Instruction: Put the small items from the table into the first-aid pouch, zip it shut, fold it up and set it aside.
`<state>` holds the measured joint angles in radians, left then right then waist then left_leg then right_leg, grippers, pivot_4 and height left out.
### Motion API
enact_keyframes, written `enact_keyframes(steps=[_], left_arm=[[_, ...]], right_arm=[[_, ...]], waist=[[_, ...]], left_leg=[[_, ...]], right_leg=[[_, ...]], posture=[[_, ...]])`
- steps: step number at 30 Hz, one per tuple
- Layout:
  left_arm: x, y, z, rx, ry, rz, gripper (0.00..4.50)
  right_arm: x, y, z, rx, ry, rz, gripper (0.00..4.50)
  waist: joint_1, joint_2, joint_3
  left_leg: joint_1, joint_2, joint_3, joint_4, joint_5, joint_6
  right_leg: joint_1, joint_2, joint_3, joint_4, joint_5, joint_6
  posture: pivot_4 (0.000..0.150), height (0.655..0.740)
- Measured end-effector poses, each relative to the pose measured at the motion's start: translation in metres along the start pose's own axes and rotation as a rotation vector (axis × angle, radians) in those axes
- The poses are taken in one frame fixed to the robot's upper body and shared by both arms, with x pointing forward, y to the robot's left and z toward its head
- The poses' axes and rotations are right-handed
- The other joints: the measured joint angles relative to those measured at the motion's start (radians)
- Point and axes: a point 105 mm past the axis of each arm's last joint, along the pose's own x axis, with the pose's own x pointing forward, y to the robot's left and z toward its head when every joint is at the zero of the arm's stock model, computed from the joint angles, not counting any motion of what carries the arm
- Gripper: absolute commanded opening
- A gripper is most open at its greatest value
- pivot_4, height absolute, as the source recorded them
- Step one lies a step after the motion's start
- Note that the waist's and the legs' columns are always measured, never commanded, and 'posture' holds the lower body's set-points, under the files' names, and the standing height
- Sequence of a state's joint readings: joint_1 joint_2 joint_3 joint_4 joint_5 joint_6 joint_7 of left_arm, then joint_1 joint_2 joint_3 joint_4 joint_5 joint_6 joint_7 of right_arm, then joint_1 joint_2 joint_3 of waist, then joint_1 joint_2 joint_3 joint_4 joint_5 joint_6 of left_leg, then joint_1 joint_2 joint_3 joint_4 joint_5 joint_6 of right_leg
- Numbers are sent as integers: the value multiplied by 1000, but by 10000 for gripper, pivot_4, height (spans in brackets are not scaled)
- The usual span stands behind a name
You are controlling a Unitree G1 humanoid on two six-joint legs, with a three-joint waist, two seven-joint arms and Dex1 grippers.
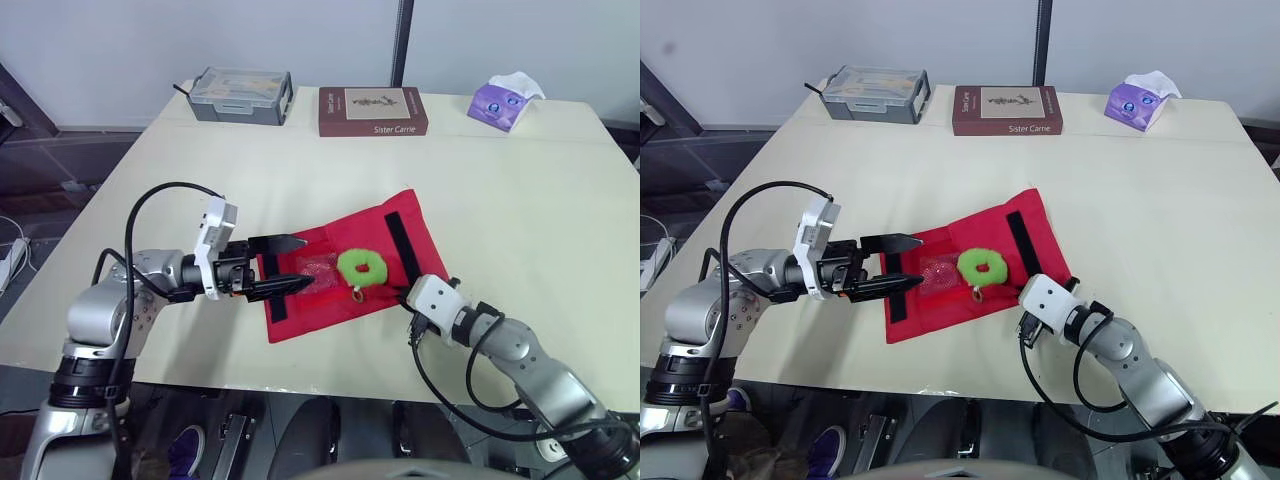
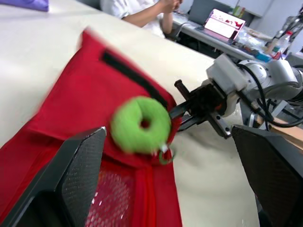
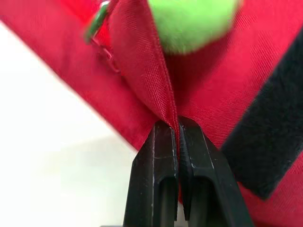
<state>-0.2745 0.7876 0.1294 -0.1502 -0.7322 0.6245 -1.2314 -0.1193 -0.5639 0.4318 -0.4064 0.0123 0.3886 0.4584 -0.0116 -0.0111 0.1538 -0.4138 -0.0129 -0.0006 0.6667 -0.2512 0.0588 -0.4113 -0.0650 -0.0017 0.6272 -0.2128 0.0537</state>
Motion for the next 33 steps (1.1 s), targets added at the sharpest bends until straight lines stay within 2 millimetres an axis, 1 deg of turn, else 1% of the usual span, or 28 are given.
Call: enact_keyframes(steps=[2,4,6,7,8,9,11,12,13,15,16,19,22,26,29,30,32,33], left_arm=[[-2,-2,-3,-8,5,7,45000],[-6,-7,-9,-28,13,15,45000],[-10,-10,-15,-58,21,31,45000],[-12,-10,-17,-76,20,43,45000],[-14,-11,-19,-102,14,54,45000],[-15,-12,-19,-116,10,59,45000],[-21,-13,-23,-200,-14,103,45000],[-22,-14,-25,-221,-17,111,45000],[-26,-18,-28,-283,-33,129,45000],[-30,-23,-34,-382,-55,153,45000],[-32,-25,-36,-424,-66,162,45000],[-35,-32,-41,-517,-84,180,45000],[-40,-35,-51,-656,-122,248,45000],[-42,-33,-57,-736,-131,323,45000],[-50,-33,-69,-815,-111,406,45000],[-53,-35,-77,-853,-94,439,45000],[-55,-37,-85,-896,-73,466,45000],[-55,-38,-86,-914,-76,469,45000]], right_arm=[[1,-1,1,7,-2,24,9726],[-4,3,1,56,-17,84,18956],[-14,6,5,114,-43,133,29044],[-20,7,10,149,-68,160,34366],[-28,8,17,175,-100,193,40801],[-33,8,23,183,-121,208,44635],[-51,4,44,211,-198,245,44635],[-56,2,48,204,-211,248,44635],[-67,-1,60,164,-243,250,44635],[-81,-7,76,85,-287,228,44635],[-86,-9,80,51,-298,217,44635],[-98,-12,85,-16,-293,223,44635],[-118,-27,90,-144,-261,192,44635],[-129,-36,95,-205,-266,177,44635],[-135,-45,96,-219,-262,146,44635],[-137,-47,97,-223,-261,138,44635],[-138,-48,97,-227,-262,131,44635],[-139,-48,96,-226,-260,128,44635]], waist=[[-2,0,0],[-1,0,0],[2,0,0],[3,0,0],[5,0,0],[4,0,0],[4,0,0],[2,0,0],[1,-1,0],[1,-1,0],[3,-1,0],[5,-1,0],[12,-2,0],[14,-2,0],[14,-2,-1],[15,-2,0],[20,-2,-1],[25,-2,-1]], left_leg=[[0,0,0,0,0,0],[0,0,0,0,0,0],[0,0,-1,0,0,0],[-1,0,-1,0,0,0],[0,0,-1,0,0,0],[0,0,-2,0,0,0],[0,0,-2,0,0,0],[0,0,-2,0,0,0],[-1,0,-3,0,0,0],[0,0,-4,0,0,0],[-1,0,-4,0,0,0],[-1,0,-4,0,0,0],[-1,0,-4,0,0,0],[-1,0,-4,0,0,0],[-1,0,-4,0,-1,0],[-1,0,-4,0,-1,0],[-1,0,-4,0,-1,0],[-1,0,-4,0,-1,0]], right_leg=[[0,0,0,0,0,0],[0,-1,0,0,0,0],[0,-2,-1,0,0,0],[0,-2,-2,0,0,0],[0,-4,-2,0,0,0],[0,-5,-3,0,0,0],[0,-6,-3,0,0,0],[0,-7,-3,0,0,1],[0,-8,-3,0,0,1],[0,-8,-5,0,0,1],[0,-8,-5,0,0,0],[0,-9,-5,0,0,0],[1,-9,-5,-1,0,0],[1,-10,-4,-1,0,0],[1,-10,-1,-1,0,0],[1,-10,-1,-1,0,-1],[1,-11,-1,-1,0,-1],[1,-11,-1,-1,0,-1]], posture=[[1500,7400],[1500,7400],[1500,7400],[1500,7400],[1500,7400],[1500,7400],[1500,7400],[1500,7400],[1500,7400],[1500,7400],[1500,7400],[1500,7400],[1500,7400],[1500,7400],[1500,7400],[1500,7400],[1500,7400],[1500,7400]])
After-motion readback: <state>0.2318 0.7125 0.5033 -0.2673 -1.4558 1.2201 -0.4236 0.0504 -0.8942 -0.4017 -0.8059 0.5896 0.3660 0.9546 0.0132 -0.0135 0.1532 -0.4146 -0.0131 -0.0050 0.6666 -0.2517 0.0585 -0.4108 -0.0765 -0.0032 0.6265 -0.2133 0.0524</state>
